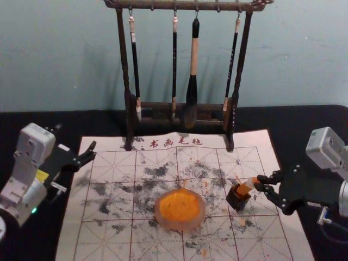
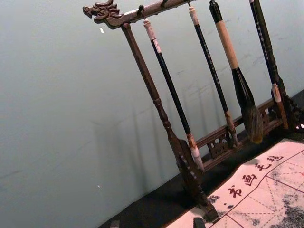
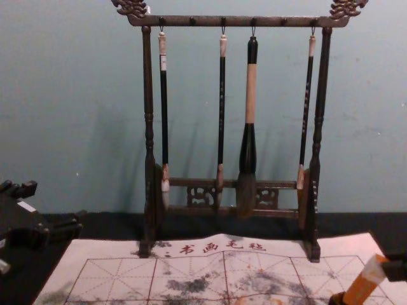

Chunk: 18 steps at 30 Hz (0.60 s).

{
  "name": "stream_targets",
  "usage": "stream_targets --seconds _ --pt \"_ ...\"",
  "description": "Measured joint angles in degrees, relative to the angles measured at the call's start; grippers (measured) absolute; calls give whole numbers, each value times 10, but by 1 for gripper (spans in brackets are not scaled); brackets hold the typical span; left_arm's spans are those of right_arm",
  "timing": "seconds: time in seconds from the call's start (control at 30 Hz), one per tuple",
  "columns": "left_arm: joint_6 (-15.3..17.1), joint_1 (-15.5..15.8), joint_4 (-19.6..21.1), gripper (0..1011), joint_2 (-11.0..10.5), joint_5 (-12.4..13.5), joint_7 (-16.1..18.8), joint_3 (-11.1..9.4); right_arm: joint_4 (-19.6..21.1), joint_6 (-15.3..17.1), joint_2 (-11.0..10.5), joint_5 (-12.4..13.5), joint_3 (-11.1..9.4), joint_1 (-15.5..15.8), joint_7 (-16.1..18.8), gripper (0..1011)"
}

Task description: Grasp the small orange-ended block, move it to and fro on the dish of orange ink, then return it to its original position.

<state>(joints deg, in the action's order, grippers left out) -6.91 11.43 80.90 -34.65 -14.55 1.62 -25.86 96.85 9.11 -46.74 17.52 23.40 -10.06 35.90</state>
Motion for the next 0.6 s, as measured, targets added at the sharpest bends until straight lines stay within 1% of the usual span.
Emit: stream_targets --seconds 0.6 --pt "0 0 0 1001 0 0 0 0 -18 8 12 -6 12 -12 5 82"
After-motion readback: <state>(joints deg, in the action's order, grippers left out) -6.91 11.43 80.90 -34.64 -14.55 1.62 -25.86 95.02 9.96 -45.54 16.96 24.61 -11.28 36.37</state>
